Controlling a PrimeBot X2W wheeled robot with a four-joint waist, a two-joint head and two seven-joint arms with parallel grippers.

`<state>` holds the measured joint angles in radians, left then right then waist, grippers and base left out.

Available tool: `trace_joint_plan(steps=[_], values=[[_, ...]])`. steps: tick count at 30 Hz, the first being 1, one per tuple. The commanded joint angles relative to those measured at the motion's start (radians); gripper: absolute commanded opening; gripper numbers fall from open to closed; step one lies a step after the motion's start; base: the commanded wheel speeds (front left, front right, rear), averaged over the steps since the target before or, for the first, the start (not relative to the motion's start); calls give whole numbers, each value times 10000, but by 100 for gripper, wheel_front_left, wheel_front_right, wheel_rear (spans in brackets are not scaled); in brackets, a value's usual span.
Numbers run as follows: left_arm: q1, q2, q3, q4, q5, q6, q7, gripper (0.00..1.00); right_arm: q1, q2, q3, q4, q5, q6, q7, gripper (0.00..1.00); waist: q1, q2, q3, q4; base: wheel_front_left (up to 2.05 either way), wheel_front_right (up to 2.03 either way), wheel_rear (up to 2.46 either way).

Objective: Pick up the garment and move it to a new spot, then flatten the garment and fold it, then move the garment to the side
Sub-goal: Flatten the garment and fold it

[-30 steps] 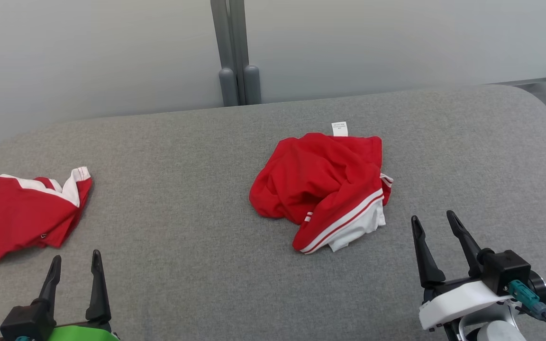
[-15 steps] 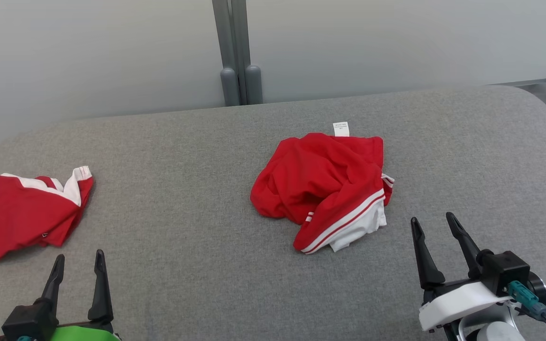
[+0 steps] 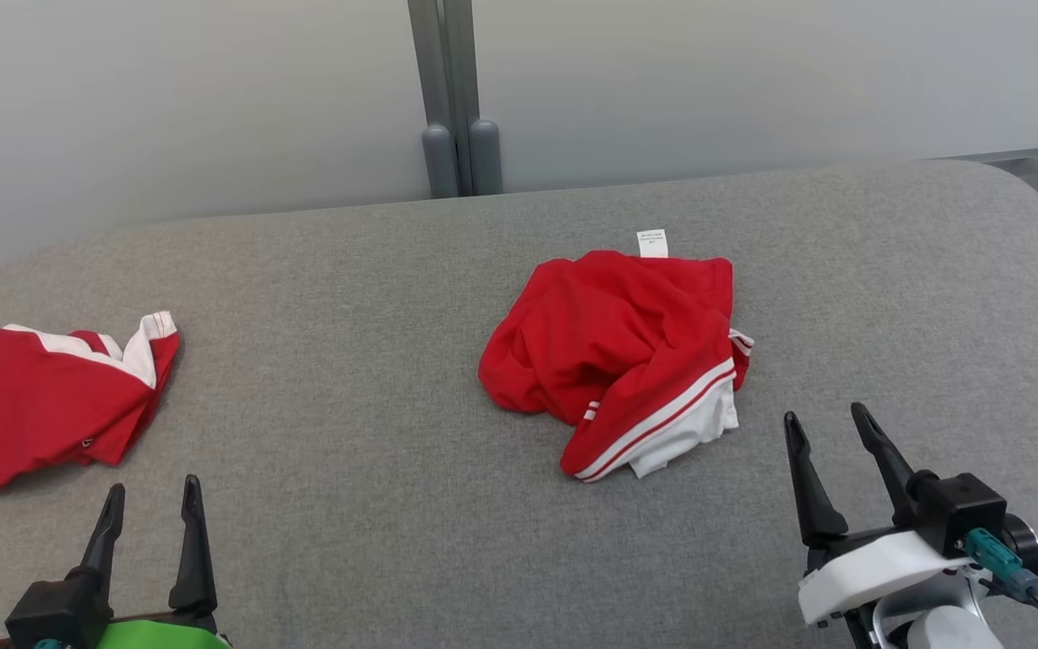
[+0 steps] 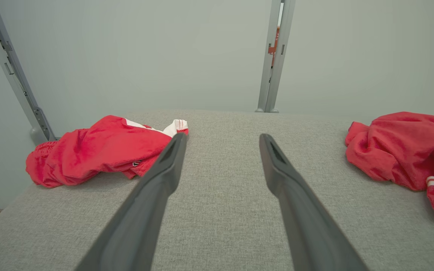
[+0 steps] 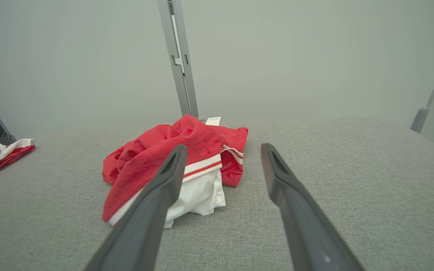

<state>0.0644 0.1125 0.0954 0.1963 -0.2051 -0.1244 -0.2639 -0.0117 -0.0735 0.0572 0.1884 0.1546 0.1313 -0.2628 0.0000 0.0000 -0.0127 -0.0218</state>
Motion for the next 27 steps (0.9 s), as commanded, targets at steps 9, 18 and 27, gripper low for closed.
trace_joint_plan(steps=[9, 18, 27], values=[[-330, -30, 16, -40, 159, -43, -7, 100, -1329, -616, 365, 1059, -64, -10, 4, 100, 0, 0, 367, 224, 0, 0, 0], [-835, -195, -251, 56, 233, -60, -9, 100, -2711, -1277, 793, 2931, 273, -10, 16, 100, 0, 0, 1242, 726, 0, 0, 0], [-1364, -306, -562, 207, 298, -70, -9, 100, -3712, -1449, 1878, 5026, 857, -10, -16, 100, 0, 0, 1726, 1124, 0, 0, 0]])
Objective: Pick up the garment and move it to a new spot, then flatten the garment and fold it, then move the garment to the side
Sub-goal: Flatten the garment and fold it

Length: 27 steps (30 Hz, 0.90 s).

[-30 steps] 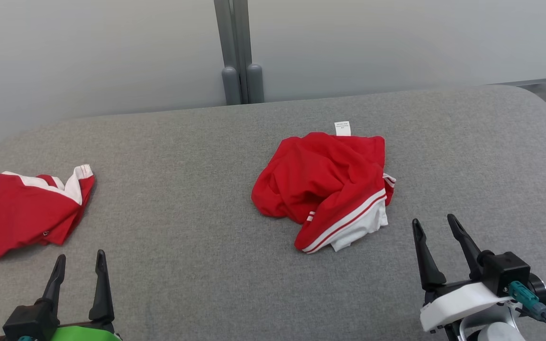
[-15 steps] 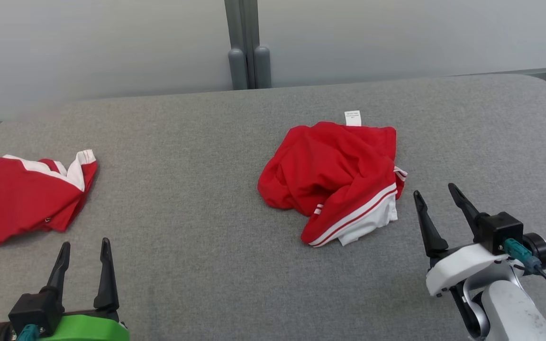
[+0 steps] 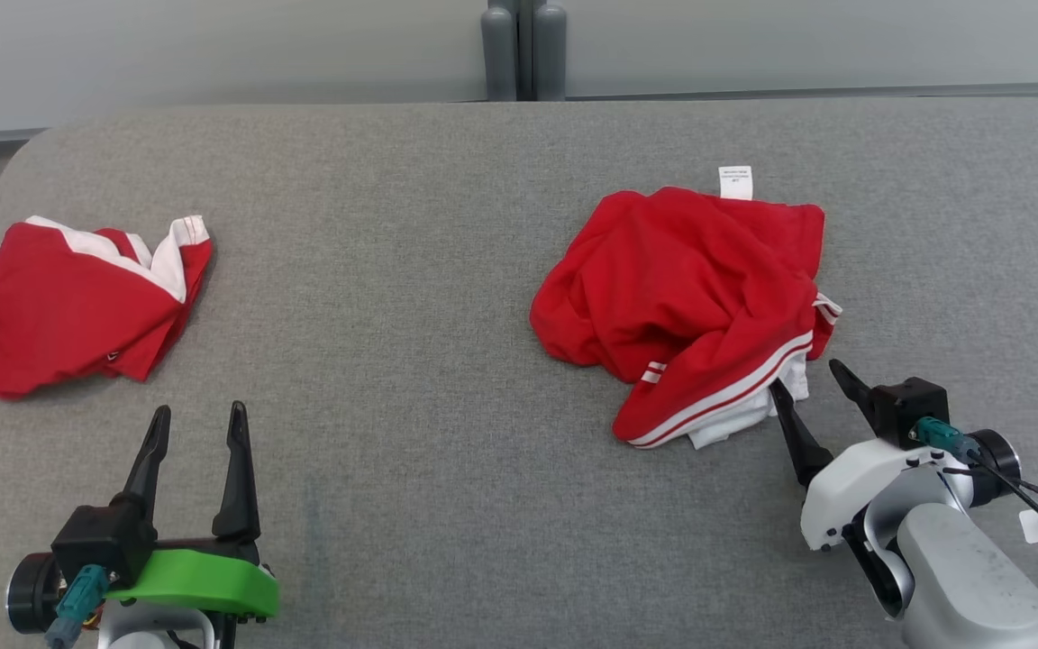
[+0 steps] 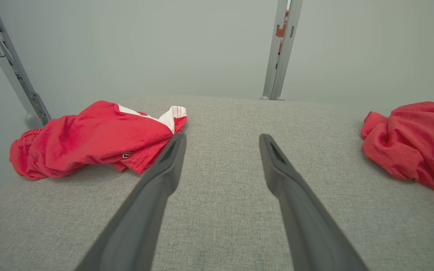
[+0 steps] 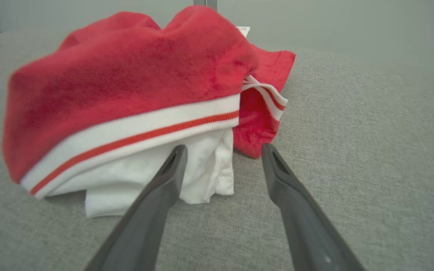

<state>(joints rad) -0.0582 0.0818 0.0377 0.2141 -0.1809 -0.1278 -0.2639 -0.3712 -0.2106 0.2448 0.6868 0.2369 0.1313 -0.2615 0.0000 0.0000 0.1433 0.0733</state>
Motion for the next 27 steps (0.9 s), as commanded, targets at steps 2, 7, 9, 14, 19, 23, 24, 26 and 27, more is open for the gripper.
trace_joint_plan(steps=[2, 7, 9, 14, 19, 23, 24, 26, 27], values=[[-228, -11, -44, 60, 53, -37, -9, 100, -281, -61, 259, 412, 229, -10, -37, 100, 0, 0, 227, 230, 0, 0, 0], [-405, -12, -206, 143, 13, -33, -9, 100, -741, -64, 685, 1264, 718, -10, -39, 100, 0, 0, 333, 328, 0, 0, 0], [-451, 10, -261, 181, -9, -34, -9, 100, -901, -82, 891, 1636, 976, -10, -39, 100, 0, 0, 359, 366, 0, 0, 0], [-472, 92, -317, 304, -59, -35, -9, 100, -1219, -146, 1379, 2256, 1648, -15, -18, 0, 0, 0, 309, 418, 0, 0, 0], [-170, 102, -164, 346, -33, -35, -7, 100, -1024, -410, 1301, 1863, 1998, -13, -31, 0, 0, 0, 43, 154, 0, 0, 0], [-97, 86, -159, 329, -39, -36, -9, 100, -684, -794, 673, 1346, 2123, -13, -31, 0, 0, 0, -216, -95, 0, 0, 0], [-71, 81, -168, 330, -52, -36, -9, 100, -538, -933, 430, 1170, 2130, -13, -31, 0, 0, 0, -280, -155, 0, 0, 0], [-26, 70, -186, 320, -56, -36, -9, 100, -282, -1214, -42, 851, 2062, -13, -31, 0, 0, 0, -381, -259, 0, 0, 0], [11, 54, -196, 309, -51, -36, -7, 100, -146, -1356, -327, 678, 2035, -13, -31, 0, 0, 0, -433, -311, 0, 0, 0]])
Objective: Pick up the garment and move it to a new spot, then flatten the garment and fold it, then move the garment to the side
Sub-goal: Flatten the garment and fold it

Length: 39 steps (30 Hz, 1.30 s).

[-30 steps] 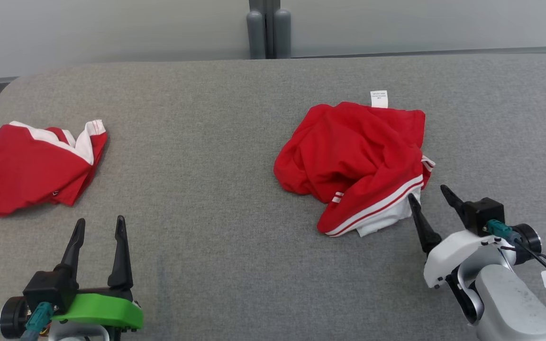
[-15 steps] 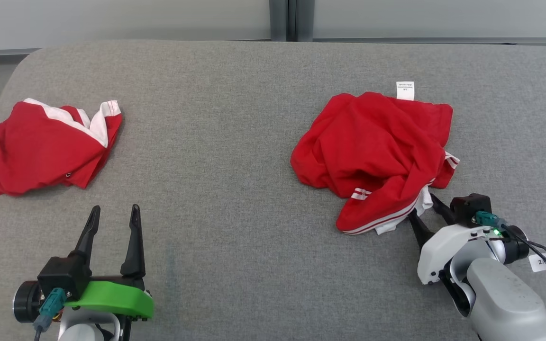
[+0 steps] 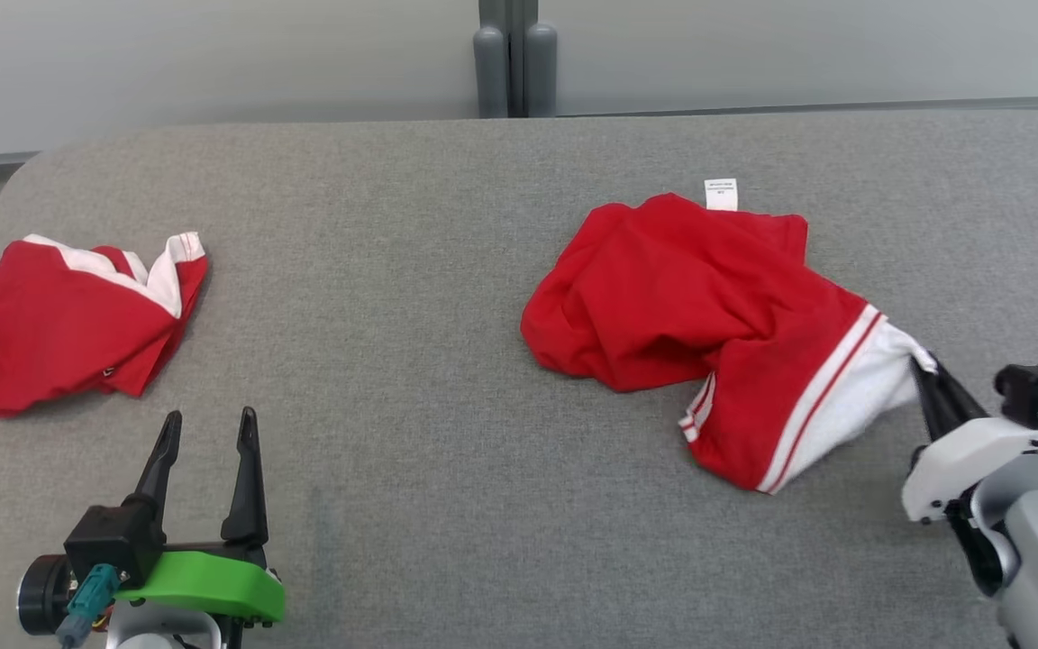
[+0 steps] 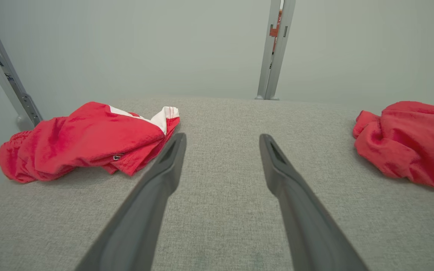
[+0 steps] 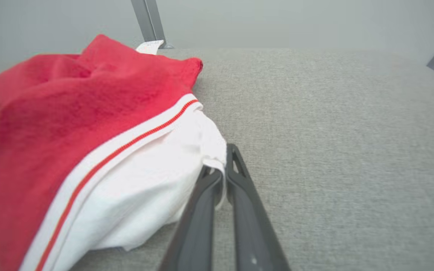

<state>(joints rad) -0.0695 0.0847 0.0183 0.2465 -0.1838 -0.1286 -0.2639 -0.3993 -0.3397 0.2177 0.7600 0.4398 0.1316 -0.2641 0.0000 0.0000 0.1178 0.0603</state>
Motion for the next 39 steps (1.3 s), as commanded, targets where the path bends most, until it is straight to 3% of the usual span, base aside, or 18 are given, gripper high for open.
trace_joint_plan(steps=[1, 9, 16, 33, 39], values=[[158, 17, -7, -13, -26, -28, -9, 100, 238, -163, -267, -177, -13, -17, -5, 0, 0, 0, -222, -227, 0, 0, 0], [402, -14, -27, 19, -58, -27, -9, 100, 659, -877, -1783, -1319, -459, -17, -5, 0, 0, 0, -516, -432, 0, 0, 0], [538, -27, -42, 26, -106, -27, -9, 100, 547, -1064, -2189, -2073, -864, -17, -5, 0, 0, 0, -771, -287, 0, 0, 0], [652, -120, 28, 1, -147, -28, -9, 100, -489, 392, 205, -3062, -829, -17, 15, 0, 0, 0, -911, 150, 0, 0, 0], [753, -153, 71, -25, -133, -28, -9, 100, -375, 570, 725, -3055, -802, -17, 0, 0, 0, 0, -932, 236, 0, 0, 0]])
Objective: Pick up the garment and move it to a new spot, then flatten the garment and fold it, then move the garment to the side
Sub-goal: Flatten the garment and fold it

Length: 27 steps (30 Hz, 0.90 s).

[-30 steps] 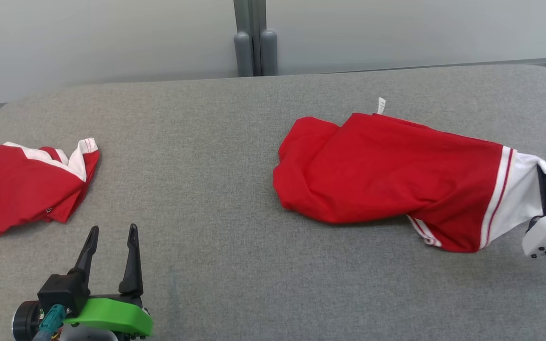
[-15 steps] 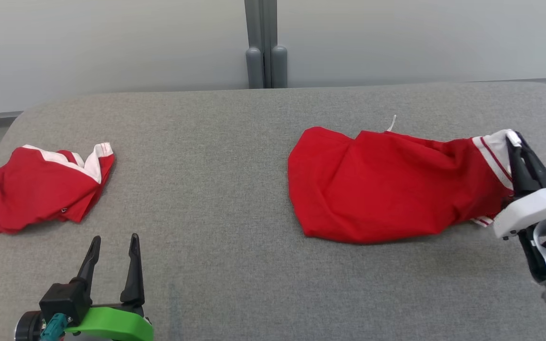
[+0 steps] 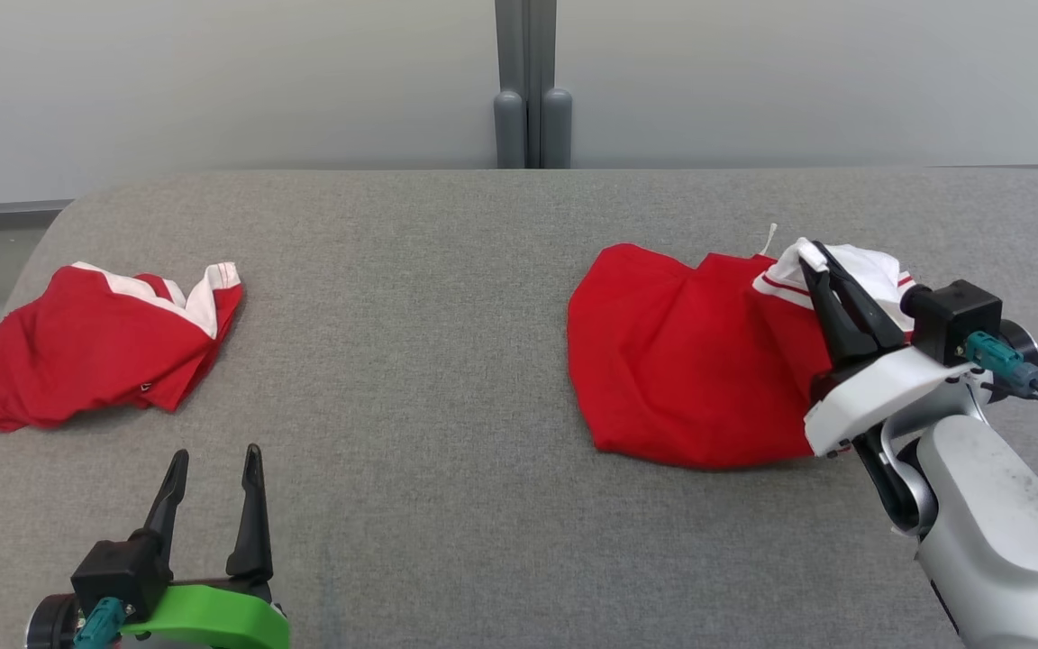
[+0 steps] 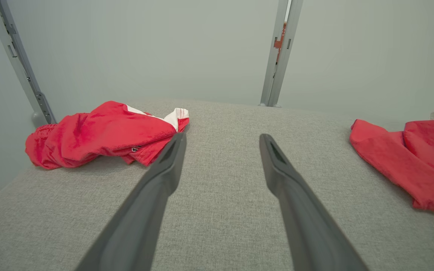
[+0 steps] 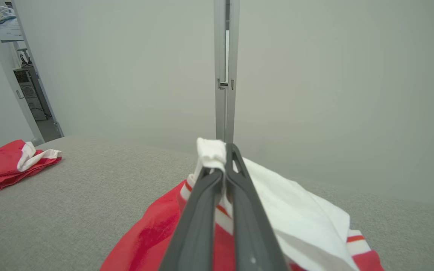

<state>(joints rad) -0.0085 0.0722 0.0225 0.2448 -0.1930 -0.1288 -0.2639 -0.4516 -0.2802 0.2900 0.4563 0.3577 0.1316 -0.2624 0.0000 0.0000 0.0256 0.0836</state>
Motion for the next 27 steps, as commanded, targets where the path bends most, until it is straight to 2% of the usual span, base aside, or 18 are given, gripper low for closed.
trace_joint_plan(steps=[1, 7, 10, 22, 23, 24, 25, 27], values=[[169, -32, 37, -3, -38, -26, -7, 100, 294, -34, 28, -57, 21, -17, -18, 0, 0, 0, -24, 7, 0, 0, 0], [281, -81, 56, 5, -33, -26, -9, 100, 1711, -237, -236, -568, -87, -17, -27, 0, 0, 0, -149, -69, 0, 0, 0], [327, -86, 34, 47, -63, -26, -7, 100, 2704, -357, -721, -935, -170, -17, -20, 0, 0, 0, -241, -181, 0, 0, 0], [273, -26, -70, 35, -93, -26, -8, 100, 5989, -183, -1596, -2235, -150, -17, 977, 0, 0, 0, -297, -598, 0, 0, 0], [277, -14, -64, 37, -105, -26, -8, 100, 6150, -168, -1624, -2291, -108, -17, 1075, 13, 0, 0, -293, -628, 0, 0, 0], [283, -16, -58, 34, -94, -26, -8, 100, 6236, -162, -1639, -2359, -83, -17, 1112, 35, 0, 0, -291, -650, 0, 0, 0], [300, -20, -45, 25, -82, -26, -8, 100, 6303, -172, -1612, -2461, -71, -17, 1160, 100, 0, 0, -289, -679, 0, 0, 0], [326, -26, -12, 16, -74, -26, -8, 100, 6370, -160, -1594, -2728, -80, -17, 1077, 100, 0, 0, -287, -726, 0, 0, 0]])
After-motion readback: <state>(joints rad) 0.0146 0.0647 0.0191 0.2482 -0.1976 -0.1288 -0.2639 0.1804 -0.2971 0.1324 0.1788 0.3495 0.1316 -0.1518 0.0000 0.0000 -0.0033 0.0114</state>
